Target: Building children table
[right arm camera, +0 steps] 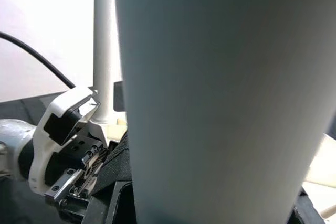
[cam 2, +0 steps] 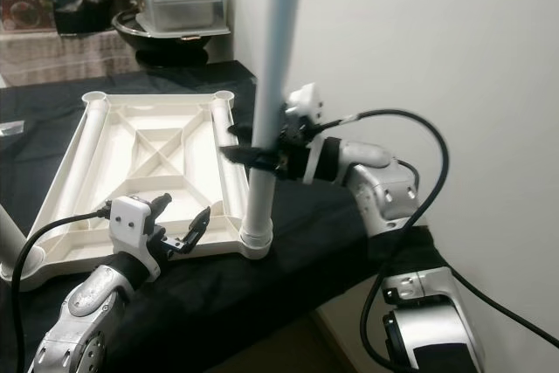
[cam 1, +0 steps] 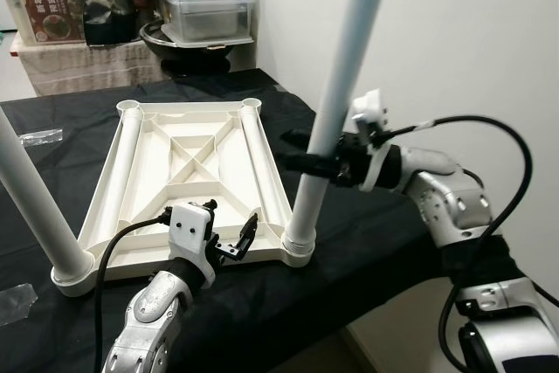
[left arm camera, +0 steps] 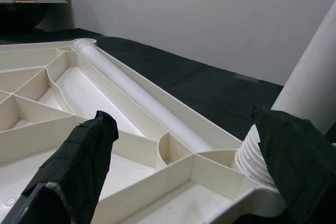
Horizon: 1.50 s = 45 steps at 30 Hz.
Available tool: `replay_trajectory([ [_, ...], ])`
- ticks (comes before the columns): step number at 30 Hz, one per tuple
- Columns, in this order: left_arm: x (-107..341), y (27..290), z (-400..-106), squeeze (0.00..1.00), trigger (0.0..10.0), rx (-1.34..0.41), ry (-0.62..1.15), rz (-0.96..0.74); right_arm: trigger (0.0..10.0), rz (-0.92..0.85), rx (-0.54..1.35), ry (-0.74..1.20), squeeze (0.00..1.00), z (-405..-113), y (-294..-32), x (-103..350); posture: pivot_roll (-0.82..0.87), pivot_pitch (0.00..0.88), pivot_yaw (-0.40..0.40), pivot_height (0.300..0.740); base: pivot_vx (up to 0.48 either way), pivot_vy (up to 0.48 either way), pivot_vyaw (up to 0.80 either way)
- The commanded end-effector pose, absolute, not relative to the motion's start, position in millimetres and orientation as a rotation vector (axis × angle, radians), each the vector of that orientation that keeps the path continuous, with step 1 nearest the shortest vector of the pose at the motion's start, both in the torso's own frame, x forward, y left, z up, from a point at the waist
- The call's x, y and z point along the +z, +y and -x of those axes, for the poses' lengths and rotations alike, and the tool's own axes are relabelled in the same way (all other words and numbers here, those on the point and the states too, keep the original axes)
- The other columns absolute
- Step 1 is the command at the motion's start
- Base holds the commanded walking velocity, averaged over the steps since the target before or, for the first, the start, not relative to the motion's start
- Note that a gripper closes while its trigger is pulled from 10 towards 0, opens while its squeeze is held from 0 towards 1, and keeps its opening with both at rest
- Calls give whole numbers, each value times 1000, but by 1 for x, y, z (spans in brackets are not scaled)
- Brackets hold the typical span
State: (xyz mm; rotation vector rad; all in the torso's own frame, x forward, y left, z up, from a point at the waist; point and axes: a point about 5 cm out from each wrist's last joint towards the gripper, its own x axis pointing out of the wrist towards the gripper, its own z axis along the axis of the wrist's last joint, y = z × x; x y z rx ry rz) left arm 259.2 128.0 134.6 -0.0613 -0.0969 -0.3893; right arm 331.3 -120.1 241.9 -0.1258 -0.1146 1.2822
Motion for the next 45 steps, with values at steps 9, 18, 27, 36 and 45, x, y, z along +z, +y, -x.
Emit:
replay_trajectory([
  [9, 135, 125, -257, 0, 10000, -403, -96, 79, 10000, 73, 1247, 48, 0, -327, -116, 203, -18, 0, -92, 740, 0, 0, 0],
  [18, 133, 123, -256, 0, 10000, -409, -85, 87, 10000, -117, 1189, 155, 0, -334, -117, 186, -16, 0, -96, 740, 0, 0, 0],
  [27, 133, 125, -254, 0, 10000, -401, -84, 86, 10000, -105, 1210, 207, 0, -336, -109, 173, 1, 0, -111, 740, 0, 0, 0],
  [36, 131, 125, -254, 0, 10000, -403, -84, 83, 10000, -94, 1110, 243, 0, -345, -102, 166, -2, 0, -111, 740, 0, 0, 0],
  [45, 130, 128, -255, 0, 10000, -396, -83, 65, 10000, -130, 1078, 224, 0, -349, -101, 172, -8, 0, -109, 740, 0, 0, 0],
])
